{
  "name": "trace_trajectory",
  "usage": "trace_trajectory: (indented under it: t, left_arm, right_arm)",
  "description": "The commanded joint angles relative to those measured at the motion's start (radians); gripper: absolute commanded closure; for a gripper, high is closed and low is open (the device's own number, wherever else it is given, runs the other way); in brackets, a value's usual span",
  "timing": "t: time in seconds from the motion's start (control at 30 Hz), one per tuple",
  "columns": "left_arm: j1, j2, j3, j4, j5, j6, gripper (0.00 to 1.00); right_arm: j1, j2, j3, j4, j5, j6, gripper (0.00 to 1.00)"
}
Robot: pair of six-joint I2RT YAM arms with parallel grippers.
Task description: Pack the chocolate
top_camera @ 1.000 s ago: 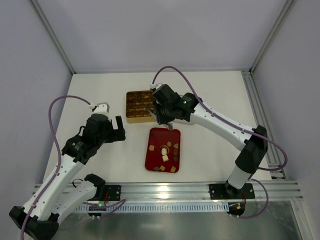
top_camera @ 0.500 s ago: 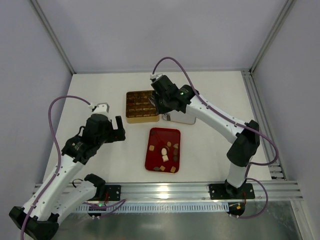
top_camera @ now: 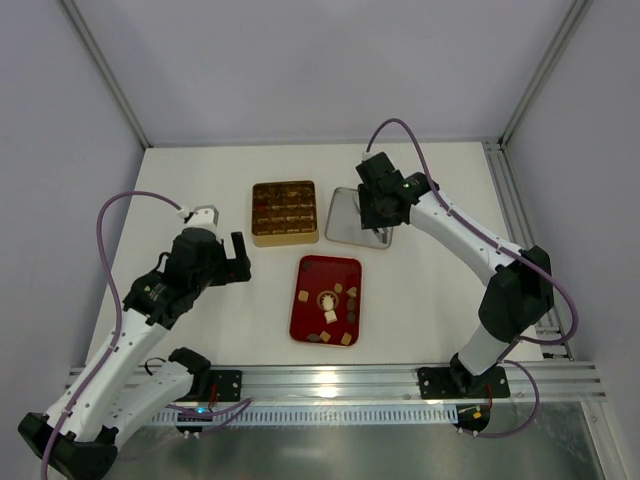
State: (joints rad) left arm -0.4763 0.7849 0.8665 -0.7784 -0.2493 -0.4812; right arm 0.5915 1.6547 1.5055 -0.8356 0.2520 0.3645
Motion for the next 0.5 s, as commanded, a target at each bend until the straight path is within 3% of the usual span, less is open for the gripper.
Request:
trace_trajectory:
  t: [0.0,0.47]
  left_arm:
    - [0.004,-0.009,-0.004,0.025,0.007,0.009,0.0]
    - [0.004,-0.013,-0.004,0.024,0.001,0.009,0.0]
  right_arm:
    - [-0.025,-0.026,-0.024,0.058,0.0,0.005,0.55]
    - [-0.074,0.057,-0.028,0.102,-0.042,0.004,0.53]
